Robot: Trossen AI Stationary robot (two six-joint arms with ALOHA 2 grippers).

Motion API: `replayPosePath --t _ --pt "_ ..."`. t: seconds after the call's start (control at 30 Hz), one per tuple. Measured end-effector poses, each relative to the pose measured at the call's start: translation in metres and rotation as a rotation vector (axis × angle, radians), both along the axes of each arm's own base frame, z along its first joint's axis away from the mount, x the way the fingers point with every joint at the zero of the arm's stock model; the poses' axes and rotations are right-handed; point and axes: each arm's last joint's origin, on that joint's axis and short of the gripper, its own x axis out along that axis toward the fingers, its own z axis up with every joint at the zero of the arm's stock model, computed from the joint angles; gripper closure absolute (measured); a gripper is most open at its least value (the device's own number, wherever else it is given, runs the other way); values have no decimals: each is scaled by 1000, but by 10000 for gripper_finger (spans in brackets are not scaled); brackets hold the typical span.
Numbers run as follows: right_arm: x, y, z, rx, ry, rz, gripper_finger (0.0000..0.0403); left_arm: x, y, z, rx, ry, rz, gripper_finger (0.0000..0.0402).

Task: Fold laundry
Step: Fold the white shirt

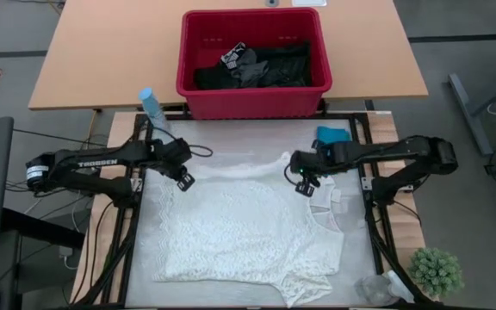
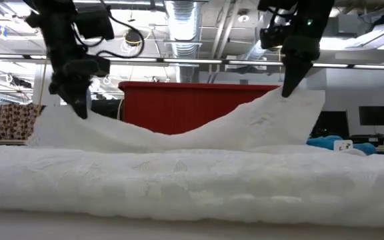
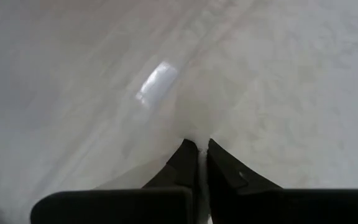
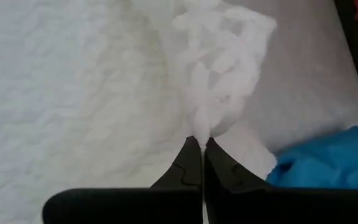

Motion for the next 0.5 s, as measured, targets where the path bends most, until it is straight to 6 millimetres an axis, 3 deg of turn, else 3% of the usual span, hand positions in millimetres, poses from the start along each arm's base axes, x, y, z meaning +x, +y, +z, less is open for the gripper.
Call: replayPosePath --t 0.23,0.5 --pt "-1 23 0 23 -15 -1 384 -7 -21 14 -12 -93 26 401" --pt "-3 45 0 31 -41 -8 384 -2 -43 12 -6 -85 -11 401"
